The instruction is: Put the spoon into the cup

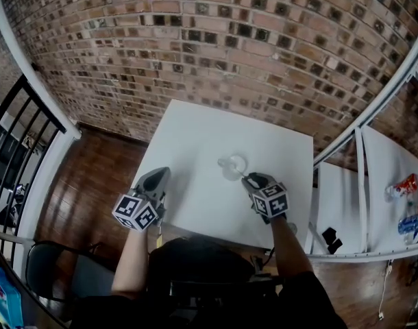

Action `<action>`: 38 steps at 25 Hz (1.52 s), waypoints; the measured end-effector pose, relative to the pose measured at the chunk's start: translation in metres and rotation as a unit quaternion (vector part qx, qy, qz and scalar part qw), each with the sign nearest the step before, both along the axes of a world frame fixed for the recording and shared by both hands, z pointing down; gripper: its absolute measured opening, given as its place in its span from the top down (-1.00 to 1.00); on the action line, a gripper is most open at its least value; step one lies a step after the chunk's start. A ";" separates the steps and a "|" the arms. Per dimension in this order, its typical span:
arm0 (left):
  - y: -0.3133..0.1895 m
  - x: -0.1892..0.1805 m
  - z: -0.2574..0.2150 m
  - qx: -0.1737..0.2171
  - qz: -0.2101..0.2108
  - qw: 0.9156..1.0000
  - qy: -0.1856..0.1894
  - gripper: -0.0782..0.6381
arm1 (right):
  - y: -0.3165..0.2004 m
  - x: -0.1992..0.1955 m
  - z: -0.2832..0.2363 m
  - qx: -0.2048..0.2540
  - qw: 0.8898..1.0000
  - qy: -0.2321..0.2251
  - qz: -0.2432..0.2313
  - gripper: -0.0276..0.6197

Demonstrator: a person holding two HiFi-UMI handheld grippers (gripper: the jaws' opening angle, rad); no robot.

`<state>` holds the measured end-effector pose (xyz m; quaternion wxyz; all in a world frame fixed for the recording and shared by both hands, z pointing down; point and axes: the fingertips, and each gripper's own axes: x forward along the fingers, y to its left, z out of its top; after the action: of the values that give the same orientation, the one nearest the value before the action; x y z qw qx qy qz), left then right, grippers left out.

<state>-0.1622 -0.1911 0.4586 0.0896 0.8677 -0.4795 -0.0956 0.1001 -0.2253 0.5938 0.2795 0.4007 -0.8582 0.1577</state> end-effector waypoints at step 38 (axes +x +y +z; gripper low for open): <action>-0.024 0.011 -0.007 0.007 0.026 1.000 0.000 0.77 | -0.017 0.036 -0.051 0.138 0.986 -0.019 0.093 0.52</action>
<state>-0.1511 -0.2151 0.4513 0.0856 0.8806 -0.4560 -0.0968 0.1361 -0.2425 0.5429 0.1896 0.5104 -0.8358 0.0702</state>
